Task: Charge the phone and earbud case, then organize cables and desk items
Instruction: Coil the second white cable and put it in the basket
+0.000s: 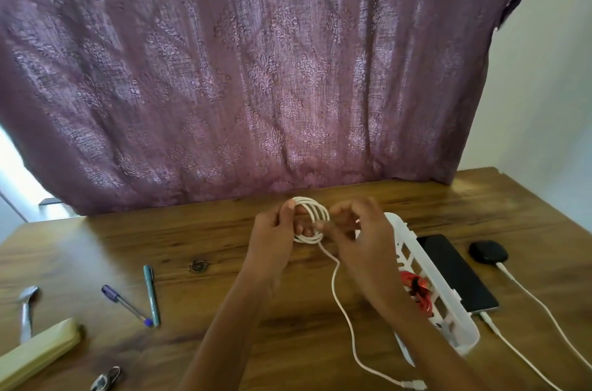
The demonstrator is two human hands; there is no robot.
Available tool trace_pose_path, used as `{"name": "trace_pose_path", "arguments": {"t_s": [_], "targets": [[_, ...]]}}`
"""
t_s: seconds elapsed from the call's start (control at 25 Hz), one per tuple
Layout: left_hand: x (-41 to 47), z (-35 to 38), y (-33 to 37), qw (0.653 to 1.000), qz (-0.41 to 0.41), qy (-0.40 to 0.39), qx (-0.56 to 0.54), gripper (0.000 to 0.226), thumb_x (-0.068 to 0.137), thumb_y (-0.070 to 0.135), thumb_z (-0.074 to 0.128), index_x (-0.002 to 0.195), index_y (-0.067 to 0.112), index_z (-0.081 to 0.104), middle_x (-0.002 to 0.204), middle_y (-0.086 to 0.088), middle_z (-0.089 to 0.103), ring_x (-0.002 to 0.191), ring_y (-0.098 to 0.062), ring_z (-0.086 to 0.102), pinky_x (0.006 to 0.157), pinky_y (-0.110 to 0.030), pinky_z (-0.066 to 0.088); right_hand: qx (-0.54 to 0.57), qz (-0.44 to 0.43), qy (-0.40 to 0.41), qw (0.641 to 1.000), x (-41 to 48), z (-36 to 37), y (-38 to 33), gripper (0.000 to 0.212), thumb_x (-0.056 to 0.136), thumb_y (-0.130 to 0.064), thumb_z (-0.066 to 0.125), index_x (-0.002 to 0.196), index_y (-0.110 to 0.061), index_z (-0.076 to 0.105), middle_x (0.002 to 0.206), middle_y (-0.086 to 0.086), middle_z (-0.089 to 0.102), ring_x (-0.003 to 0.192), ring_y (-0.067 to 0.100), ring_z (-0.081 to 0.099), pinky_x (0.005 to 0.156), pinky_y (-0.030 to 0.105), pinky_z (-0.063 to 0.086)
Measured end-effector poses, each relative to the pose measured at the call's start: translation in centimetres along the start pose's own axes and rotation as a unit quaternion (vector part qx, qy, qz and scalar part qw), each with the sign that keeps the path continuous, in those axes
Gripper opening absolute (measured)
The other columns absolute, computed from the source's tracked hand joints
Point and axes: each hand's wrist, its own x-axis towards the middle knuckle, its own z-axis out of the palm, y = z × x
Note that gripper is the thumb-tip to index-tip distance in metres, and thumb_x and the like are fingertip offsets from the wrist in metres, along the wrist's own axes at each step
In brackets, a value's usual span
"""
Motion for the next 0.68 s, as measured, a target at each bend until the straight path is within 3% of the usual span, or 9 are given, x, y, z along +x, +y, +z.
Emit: {"name": "trace_pose_path", "arguments": {"t_s": [0.04, 0.12, 0.24, 0.32, 0.44, 0.56, 0.68], "targets": [[0.0, 0.1, -0.2, 1.0, 0.018, 0.011, 0.019, 0.04, 0.099, 0.018, 0.038, 0.062, 0.012, 0.053, 0.05, 0.003, 0.05, 0.048, -0.006, 0.047, 0.053, -0.019, 0.042, -0.067, -0.083, 0.031, 0.994, -0.4, 0.4, 0.1, 0.016, 0.081, -0.034, 0.065, 0.084, -0.018, 0.066, 0.084, -0.005, 0.056, 0.074, 0.01, 0.058, 0.064, 0.016, 0.047], [0.1, 0.2, -0.6, 0.997, 0.047, 0.03, 0.059, 0.04, 0.099, 0.019, 0.038, 0.062, 0.011, 0.053, 0.052, 0.004, 0.049, 0.05, -0.007, 0.045, 0.054, -0.024, 0.04, -0.119, -0.139, 0.036, 0.982, -0.9, 0.7, 0.3, 0.027, 0.083, -0.038, 0.056, 0.085, -0.014, 0.07, 0.082, -0.003, 0.055, 0.073, 0.014, 0.056, 0.063, 0.02, 0.045], [0.0, 0.5, -1.0, 0.993, 0.07, 0.04, 0.088, 0.036, 0.098, 0.023, 0.039, 0.077, 0.005, 0.062, 0.054, 0.005, 0.051, 0.058, -0.014, 0.048, 0.063, -0.035, 0.041, -0.102, -0.094, 0.029, 0.99, -0.7, 0.7, -0.1, 0.016, 0.083, -0.022, 0.066, 0.09, -0.009, 0.071, 0.083, -0.005, 0.052, 0.071, 0.013, 0.056, 0.063, 0.011, 0.039], [0.0, 0.6, -1.1, 0.993, 0.074, 0.04, 0.076, 0.035, 0.098, 0.022, 0.038, 0.082, 0.005, 0.064, 0.052, 0.009, 0.052, 0.057, -0.01, 0.05, 0.063, -0.032, 0.041, -0.106, -0.082, 0.017, 0.991, -0.5, 0.9, -0.4, 0.014, 0.081, -0.017, 0.069, 0.091, -0.008, 0.071, 0.081, -0.007, 0.05, 0.066, 0.007, 0.052, 0.061, 0.005, 0.035], [0.0, 0.4, -1.3, 0.991, 0.11, 0.018, 0.071, 0.033, 0.099, 0.02, 0.037, 0.085, 0.009, 0.065, 0.053, 0.013, 0.057, 0.055, -0.002, 0.051, 0.061, -0.029, 0.043, -0.058, -0.089, 0.019, 0.994, 0.1, 0.5, -0.6, 0.003, 0.078, -0.011, 0.071, 0.076, -0.008, 0.07, 0.069, -0.007, 0.051, 0.057, 0.002, 0.048, 0.058, 0.005, 0.037], [0.3, 0.0, -2.1, 0.96, 0.213, 0.02, 0.18, 0.025, 0.098, 0.021, 0.039, 0.086, 0.012, 0.059, 0.063, 0.011, 0.056, 0.057, -0.003, 0.049, 0.058, -0.027, 0.04, 0.058, 0.04, -0.043, 0.997, 0.7, -0.3, -1.2, 0.01, 0.082, -0.015, 0.065, 0.073, -0.012, 0.067, 0.067, -0.005, 0.061, 0.062, 0.005, 0.055, 0.057, 0.011, 0.041], [0.5, -0.5, -2.2, 0.896, 0.339, 0.05, 0.283, 0.029, 0.094, 0.028, 0.036, 0.088, 0.013, 0.06, 0.065, 0.018, 0.042, 0.06, -0.006, 0.041, 0.058, -0.017, 0.034, 0.167, 0.214, -0.122, 0.955, 1.2, -1.5, -1.8, 0.016, 0.086, -0.023, 0.056, 0.074, -0.014, 0.064, 0.072, -0.002, 0.059, 0.066, 0.008, 0.052, 0.062, 0.023, 0.042]]}}
